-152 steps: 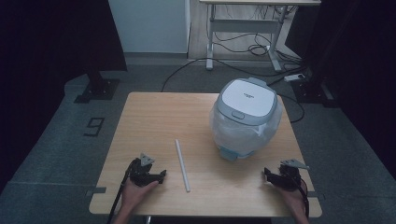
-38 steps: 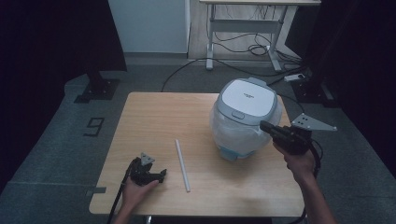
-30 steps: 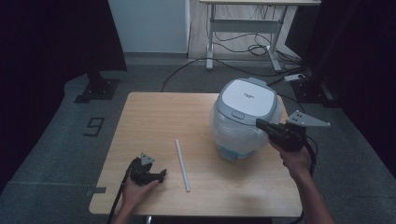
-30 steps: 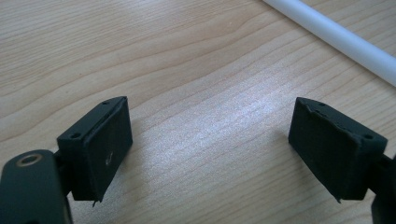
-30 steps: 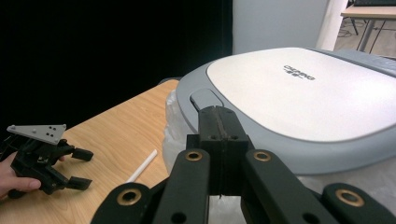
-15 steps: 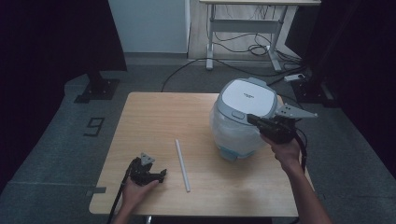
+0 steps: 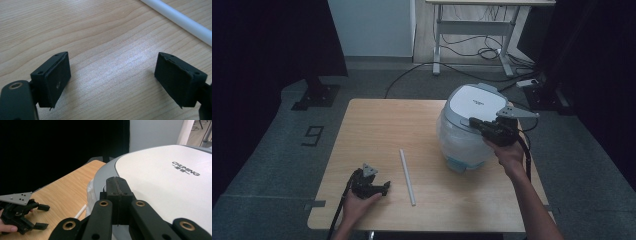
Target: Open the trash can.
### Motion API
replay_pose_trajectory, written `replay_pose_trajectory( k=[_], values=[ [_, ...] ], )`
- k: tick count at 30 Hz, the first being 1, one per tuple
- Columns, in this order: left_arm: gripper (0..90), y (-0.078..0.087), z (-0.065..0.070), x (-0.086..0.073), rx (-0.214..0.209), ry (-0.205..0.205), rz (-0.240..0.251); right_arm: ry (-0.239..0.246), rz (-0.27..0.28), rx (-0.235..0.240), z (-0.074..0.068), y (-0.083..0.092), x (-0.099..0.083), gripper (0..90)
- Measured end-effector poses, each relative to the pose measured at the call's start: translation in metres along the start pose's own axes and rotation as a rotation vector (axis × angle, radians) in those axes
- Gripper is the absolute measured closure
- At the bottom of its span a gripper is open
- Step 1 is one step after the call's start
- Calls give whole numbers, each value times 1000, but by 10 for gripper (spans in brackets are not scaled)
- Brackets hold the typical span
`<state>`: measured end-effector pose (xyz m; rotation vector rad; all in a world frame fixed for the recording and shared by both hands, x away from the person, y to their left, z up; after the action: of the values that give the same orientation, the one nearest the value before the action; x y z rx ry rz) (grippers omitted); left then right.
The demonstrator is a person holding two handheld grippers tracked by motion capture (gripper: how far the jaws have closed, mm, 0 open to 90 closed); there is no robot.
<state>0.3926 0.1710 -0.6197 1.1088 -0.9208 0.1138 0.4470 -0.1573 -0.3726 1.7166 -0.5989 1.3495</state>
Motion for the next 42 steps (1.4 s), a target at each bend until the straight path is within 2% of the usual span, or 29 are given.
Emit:
replay_pose_trajectory(
  k=[11, 22, 26, 35, 42],
  values=[
    [132, 0, 0, 0, 0, -1, 0, -7, -15, 5, -1, -11, 1, 899],
    [133, 0, 0, 0, 0, -1, 0, -12, -19, 12, -3, -10, 0, 900],
    [132, 0, 0, 0, 0, -1, 0, 0, -24, 16, -4, -10, -2, 900],
    [134, 0, 0, 0, 0, 0, 0, -27, -24, 25, -1, -7, -1, 900],
    [134, 0, 0, 0, 0, 1, 0, -34, 22, 16, 4, 6, 0, 898]
  ],
)
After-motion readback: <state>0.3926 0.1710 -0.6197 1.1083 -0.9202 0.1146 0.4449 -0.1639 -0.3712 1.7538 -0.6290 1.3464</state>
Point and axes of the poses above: each handheld gripper's, and its own axes: y roughly backward along the jaws, x roughly out of its top, z roughly to its right, the point moved 10 cm from there along -y, roughly forward along the jaws, and after that the axes turned 10 degrees about -x, right-handed, at the moved point
